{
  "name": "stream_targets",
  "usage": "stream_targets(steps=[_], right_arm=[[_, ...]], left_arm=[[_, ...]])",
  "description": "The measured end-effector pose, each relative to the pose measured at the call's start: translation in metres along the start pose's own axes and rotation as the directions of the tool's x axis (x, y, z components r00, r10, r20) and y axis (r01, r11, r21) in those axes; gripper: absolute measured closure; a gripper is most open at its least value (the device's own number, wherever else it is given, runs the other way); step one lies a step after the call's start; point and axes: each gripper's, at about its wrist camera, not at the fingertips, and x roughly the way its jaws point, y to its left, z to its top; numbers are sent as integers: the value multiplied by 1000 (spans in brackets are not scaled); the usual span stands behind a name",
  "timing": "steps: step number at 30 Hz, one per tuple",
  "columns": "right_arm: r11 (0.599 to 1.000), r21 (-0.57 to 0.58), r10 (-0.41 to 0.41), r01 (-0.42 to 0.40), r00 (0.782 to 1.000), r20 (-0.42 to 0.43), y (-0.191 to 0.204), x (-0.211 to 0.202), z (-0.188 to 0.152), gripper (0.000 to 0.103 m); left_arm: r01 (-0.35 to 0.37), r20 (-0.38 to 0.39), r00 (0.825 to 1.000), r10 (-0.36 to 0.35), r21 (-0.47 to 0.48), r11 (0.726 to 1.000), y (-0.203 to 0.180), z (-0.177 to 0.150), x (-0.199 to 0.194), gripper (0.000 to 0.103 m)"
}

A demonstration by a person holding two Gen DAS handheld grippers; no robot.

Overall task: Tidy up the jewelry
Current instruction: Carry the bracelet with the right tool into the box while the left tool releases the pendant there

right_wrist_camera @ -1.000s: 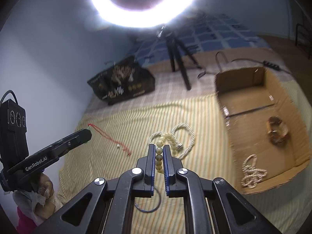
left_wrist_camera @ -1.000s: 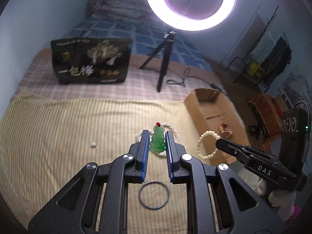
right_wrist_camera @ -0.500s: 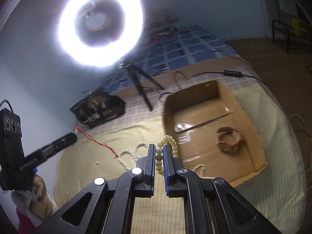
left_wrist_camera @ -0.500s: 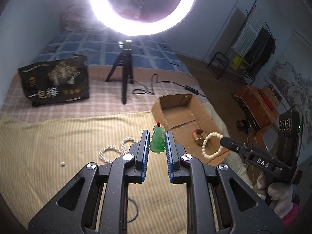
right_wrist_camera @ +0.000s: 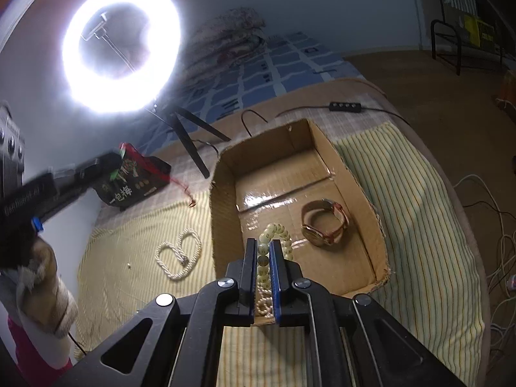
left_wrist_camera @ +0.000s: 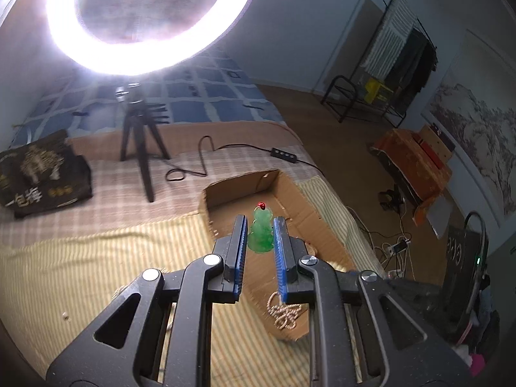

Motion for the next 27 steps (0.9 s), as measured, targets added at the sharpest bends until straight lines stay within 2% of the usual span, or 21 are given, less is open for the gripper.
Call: stream_targets(steps=[8, 14, 21, 25, 27], right_arm=[[1000, 13, -12, 12, 999, -34, -11, 12, -6, 98], [999, 17, -29, 30, 998, -60, -17, 24, -8, 98], [999, 31, -41, 43, 996, -76, -26, 34, -7, 97], [998, 39, -37, 41, 996, -81, -28, 35, -8, 92], [999, 39, -34, 37, 996, -78, -29, 34, -9, 81]], left_arm=[[-21, -40, 999, 22, 21, 1000, -12, 7, 41, 88], [-45, -82, 996, 45, 9, 999, -7, 4, 74, 88], [-66, -118, 991, 67, 12, 998, -3, -3, 95, 88], [-59, -125, 990, 60, 9, 998, -2, -3, 95, 88], [-61, -129, 990, 63, 19, 998, -4, -3, 94, 88]])
